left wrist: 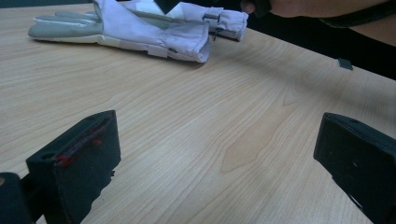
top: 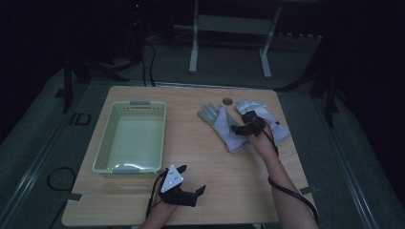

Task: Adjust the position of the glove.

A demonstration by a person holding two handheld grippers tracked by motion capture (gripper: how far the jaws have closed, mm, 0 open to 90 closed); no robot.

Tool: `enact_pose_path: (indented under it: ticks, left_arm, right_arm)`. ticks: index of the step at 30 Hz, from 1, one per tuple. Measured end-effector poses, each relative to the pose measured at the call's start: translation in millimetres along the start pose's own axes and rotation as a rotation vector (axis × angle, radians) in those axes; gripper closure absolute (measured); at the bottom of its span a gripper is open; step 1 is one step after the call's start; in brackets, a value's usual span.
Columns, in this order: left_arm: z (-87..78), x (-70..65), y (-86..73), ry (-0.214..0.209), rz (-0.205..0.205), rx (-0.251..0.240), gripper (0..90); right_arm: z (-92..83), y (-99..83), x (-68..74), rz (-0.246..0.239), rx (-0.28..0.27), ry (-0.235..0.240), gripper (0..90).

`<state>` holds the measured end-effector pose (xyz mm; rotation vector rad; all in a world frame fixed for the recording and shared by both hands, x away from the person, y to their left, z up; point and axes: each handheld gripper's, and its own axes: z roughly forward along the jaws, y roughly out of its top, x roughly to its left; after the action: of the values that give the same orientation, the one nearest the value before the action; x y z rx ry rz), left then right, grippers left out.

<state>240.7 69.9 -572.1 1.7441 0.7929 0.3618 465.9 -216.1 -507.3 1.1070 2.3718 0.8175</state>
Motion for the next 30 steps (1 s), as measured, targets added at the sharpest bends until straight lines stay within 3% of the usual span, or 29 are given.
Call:
enact_pose_path:
  ticks: [5, 8, 9, 10, 12, 14, 18, 19, 21, 22, 24, 26, 27, 28, 30]
  left_arm:
    - [0.0, 0.1, 0.0, -0.001, -0.001, -0.001, 0.8]
    - [0.0, 0.0, 0.0, -0.001, 0.001, 0.000, 0.8]
    - [0.0, 0.1, 0.0, -0.001, -0.001, 0.000, 0.8]
    - [0.1, 0.2, 0.0, -0.001, -0.001, 0.000, 0.8]
    - [0.1, 0.2, 0.0, -0.002, -0.001, 0.000, 0.9]
    - [0.2, 0.1, 0.0, -0.001, -0.001, 0.001, 0.8]
    - [0.2, 0.2, 0.0, 0.000, -0.004, 0.000, 0.8]
    - [0.2, 0.3, 0.0, 0.000, -0.004, 0.001, 0.8]
    - [0.2, 0.2, 0.1, 0.000, -0.004, 0.001, 0.9]
    - [0.3, 0.2, 0.1, 0.001, -0.006, 0.002, 0.8]
    - [0.2, 0.7, 0.1, -0.001, -0.010, 0.000, 0.8]
    - [0.1, 1.1, 0.1, -0.003, -0.010, 0.001, 0.9]
    - [0.1, 1.1, 0.1, -0.003, -0.010, 0.000, 0.8]
    - [0.1, 1.0, 0.1, -0.003, -0.009, 0.000, 0.8]
    - [0.1, 0.7, 0.1, -0.002, -0.008, 0.000, 0.8]
  right_arm:
    - [19.2, 2.7, 5.2, -0.076, 0.049, -0.016, 43.9]
    - [23.1, 2.9, 4.2, -0.083, 0.064, -0.027, 44.0]
    - [30.8, 2.5, -1.5, -0.065, 0.088, -0.022, 45.8]
    - [37.0, 1.2, -6.4, -0.002, 0.104, 0.016, 46.3]
    - [37.9, 1.1, -6.6, -0.001, 0.107, 0.020, 47.7]
    - [38.5, 1.0, -3.7, -0.030, 0.113, 0.011, 51.1]
    - [38.0, 0.6, -0.4, -0.040, 0.113, 0.001, 65.2]
    - [36.9, 0.9, 3.4, -0.050, 0.108, -0.011, 74.9]
    - [35.8, 0.9, 5.6, -0.047, 0.101, -0.020, 79.2]
    - [34.0, 0.4, 8.0, -0.038, 0.089, -0.023, 82.5]
    - [28.5, -1.0, 9.7, 0.038, 0.050, -0.004, 85.9]
    - [20.6, -1.2, 14.5, 0.082, 0.022, -0.015, 86.6]
    - [8.7, -0.7, 19.8, 0.132, -0.018, -0.010, 86.8]
    - [8.7, -0.7, 19.8, 0.132, -0.018, -0.010, 86.8]
    - [-4.1, 0.0, 27.4, 0.182, -0.059, 0.007, 86.8]
